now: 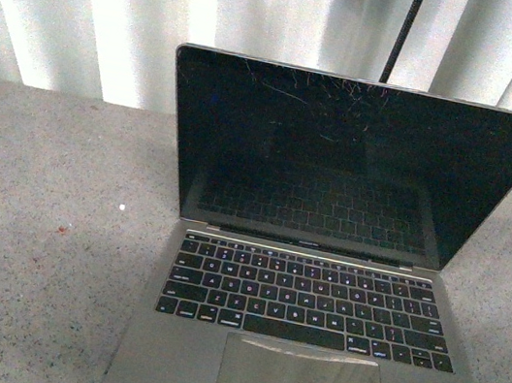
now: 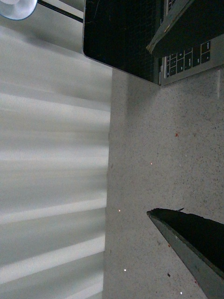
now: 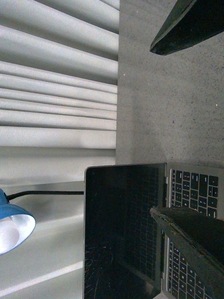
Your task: Close laptop
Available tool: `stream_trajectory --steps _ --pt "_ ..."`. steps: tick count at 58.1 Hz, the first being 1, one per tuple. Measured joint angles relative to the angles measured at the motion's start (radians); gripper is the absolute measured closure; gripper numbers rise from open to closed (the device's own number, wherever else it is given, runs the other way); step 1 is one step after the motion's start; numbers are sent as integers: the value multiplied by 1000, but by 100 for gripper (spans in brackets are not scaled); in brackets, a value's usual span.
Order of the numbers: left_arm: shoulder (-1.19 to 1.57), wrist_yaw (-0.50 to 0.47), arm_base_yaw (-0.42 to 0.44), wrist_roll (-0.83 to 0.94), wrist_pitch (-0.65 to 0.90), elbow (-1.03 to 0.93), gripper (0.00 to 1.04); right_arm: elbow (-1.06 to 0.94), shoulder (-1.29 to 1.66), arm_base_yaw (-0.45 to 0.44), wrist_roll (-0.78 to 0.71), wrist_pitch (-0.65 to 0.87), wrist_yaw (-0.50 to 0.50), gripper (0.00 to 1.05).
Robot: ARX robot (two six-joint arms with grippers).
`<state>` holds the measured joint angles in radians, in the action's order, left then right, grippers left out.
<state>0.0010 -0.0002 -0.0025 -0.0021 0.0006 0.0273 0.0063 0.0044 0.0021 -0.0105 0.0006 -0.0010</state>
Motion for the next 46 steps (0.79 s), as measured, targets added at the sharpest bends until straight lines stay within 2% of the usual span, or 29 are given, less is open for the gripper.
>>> stream_trajectory --steps 46 --pt "0 0 0 0 0 0 7 0 0 0 0 0 0 7"
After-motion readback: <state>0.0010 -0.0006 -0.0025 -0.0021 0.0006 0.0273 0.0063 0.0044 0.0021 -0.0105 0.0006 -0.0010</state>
